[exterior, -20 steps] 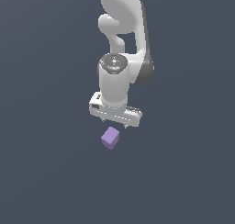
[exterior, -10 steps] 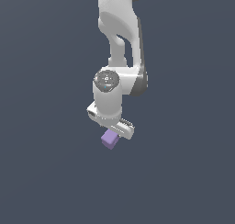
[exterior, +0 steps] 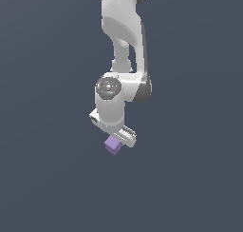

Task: Pick up the object and move it to a goal position.

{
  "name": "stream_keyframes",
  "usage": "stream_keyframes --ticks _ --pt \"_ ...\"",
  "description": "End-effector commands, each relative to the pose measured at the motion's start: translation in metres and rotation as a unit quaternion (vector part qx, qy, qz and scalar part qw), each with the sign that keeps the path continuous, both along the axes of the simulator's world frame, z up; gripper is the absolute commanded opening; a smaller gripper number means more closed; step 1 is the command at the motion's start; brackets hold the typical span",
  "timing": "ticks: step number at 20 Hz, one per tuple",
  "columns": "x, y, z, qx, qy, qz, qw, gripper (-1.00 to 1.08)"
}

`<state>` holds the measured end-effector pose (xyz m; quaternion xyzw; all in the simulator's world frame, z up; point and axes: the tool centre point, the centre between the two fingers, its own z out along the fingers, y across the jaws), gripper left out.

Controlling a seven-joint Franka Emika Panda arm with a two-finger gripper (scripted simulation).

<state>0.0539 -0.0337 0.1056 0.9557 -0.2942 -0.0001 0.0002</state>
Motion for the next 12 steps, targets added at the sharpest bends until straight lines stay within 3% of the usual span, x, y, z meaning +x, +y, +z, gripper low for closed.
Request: stream_keyframes --ticks 1,12 --pt "0.000 0.000 -0.003 0.000 0.000 0.000 1.0000 1.00" --pt "-0.001 0.000 -0.049 0.000 0.000 -0.003 1.0000 1.00"
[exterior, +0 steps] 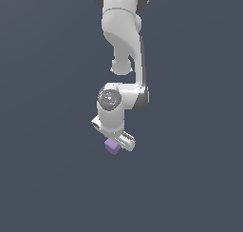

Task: Pick up the object and move it to a goal position.

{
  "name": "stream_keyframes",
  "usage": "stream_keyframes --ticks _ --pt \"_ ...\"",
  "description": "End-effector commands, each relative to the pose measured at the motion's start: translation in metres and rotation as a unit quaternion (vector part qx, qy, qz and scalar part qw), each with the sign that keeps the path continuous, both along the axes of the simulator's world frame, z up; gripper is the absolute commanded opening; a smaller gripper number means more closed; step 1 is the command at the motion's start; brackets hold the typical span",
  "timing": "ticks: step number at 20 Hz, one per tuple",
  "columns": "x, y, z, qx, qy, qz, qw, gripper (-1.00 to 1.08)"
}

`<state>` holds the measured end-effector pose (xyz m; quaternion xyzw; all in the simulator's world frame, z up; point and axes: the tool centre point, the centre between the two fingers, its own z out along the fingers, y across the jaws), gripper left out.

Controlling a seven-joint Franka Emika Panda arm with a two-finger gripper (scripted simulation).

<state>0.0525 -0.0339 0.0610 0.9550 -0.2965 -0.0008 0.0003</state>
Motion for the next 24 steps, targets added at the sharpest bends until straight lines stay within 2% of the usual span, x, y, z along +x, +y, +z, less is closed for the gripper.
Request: stream_keyframes --ticks 1,4,5,17,24 --pt "0.001 0.000 -0.005 0.000 -0.001 0.000 1.0000 1.00" --pt "0.002 0.000 -0.005 0.000 -0.001 0.000 1.0000 1.00" --pt "0.002 0.000 -0.005 0.000 -0.001 0.000 1.0000 -1.00" --pt "0.002 0.000 -0.004 0.000 -0.001 0.000 1.0000 -1.00" --pt "0.003 0.006 0.024 0.000 -0.001 0.000 1.0000 -1.00"
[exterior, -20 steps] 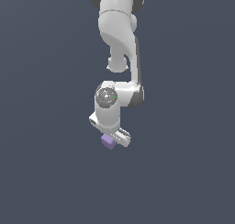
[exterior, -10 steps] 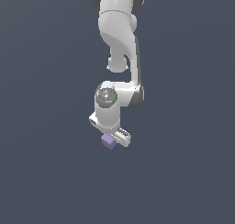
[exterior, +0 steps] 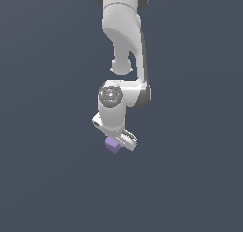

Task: Pick up the object and move it to a goal position.

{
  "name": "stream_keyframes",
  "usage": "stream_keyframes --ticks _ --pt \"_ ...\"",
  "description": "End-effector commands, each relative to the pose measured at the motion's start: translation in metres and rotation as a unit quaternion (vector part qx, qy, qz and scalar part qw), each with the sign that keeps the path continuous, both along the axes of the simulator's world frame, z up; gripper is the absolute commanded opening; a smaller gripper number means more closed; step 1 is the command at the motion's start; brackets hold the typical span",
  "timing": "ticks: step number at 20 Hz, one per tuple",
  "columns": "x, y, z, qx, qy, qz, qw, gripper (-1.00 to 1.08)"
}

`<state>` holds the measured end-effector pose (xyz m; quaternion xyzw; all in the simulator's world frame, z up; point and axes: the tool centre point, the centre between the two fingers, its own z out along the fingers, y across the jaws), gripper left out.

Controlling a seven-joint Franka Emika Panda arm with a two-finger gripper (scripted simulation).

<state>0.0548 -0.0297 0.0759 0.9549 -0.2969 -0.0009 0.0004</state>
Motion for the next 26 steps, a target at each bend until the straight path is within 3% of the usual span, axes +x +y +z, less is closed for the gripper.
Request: stream_keyframes --ticks 1,26 --pt "0.001 0.003 0.016 0.000 -0.001 0.000 1.0000 -1.00" --pt "0.023 0.053 0.269 0.000 -0.001 0.000 1.0000 -1.00"
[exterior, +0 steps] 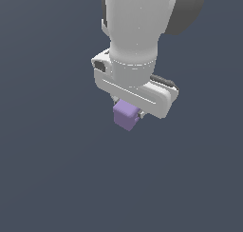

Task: Pick up the object and move it to a goal position.

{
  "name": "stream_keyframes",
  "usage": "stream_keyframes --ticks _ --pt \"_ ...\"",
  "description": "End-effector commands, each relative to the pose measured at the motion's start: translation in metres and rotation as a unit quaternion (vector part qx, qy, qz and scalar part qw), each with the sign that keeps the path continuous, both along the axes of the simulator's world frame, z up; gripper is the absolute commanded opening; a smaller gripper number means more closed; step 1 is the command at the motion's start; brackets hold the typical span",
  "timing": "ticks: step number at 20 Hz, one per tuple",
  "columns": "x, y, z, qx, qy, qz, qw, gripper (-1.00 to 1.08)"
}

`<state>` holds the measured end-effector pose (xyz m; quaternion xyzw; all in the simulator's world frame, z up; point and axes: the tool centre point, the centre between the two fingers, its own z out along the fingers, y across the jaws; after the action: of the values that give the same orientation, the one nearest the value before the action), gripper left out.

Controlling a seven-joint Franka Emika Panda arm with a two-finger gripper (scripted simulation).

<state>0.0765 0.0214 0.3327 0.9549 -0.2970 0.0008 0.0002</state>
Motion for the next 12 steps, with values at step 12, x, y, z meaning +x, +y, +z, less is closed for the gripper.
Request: stream_keyframes --ticks 12 --pt "0.008 0.012 0.057 0.000 0.001 0.000 1.0000 -1.00"
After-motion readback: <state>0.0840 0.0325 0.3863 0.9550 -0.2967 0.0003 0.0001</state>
